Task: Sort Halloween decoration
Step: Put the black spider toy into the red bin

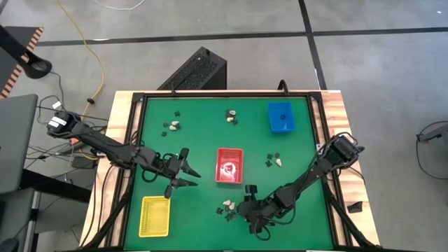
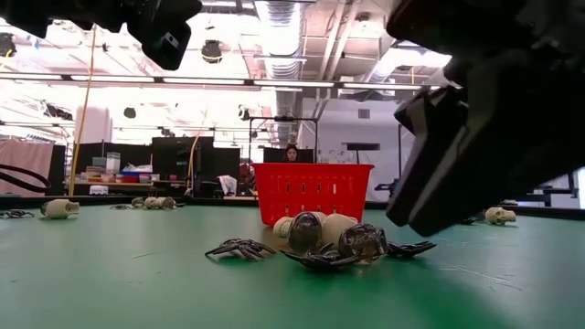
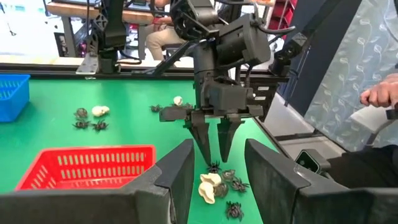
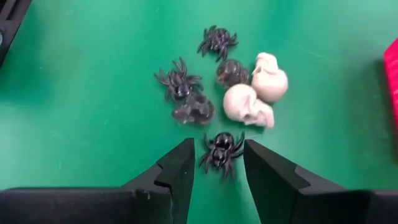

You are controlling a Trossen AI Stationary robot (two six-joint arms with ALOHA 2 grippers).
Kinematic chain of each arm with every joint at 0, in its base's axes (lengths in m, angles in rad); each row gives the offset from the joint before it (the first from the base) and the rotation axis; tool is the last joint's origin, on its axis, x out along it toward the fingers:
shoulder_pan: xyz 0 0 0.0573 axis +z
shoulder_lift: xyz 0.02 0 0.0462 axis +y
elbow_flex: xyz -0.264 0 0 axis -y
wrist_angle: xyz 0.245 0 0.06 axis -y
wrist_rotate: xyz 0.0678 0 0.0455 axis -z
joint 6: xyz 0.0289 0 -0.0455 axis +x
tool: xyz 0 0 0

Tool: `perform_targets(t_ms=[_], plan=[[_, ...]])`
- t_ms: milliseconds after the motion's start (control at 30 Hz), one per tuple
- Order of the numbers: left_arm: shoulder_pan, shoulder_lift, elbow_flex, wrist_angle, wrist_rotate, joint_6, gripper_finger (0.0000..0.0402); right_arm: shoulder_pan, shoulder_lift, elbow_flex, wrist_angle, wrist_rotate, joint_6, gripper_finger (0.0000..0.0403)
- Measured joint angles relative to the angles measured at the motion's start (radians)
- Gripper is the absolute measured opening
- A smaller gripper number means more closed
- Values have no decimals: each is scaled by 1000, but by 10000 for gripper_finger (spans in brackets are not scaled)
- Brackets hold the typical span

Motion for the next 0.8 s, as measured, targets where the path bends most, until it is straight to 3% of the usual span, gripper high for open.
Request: perform_targets(t_ms=[333,800], plan=[[0,0,0,-5,-25,0,131,1,0,-68,96,-2,20,168],[0,0,0,-5,-25,0,131,-9,0,-74,96,-3,24,168]])
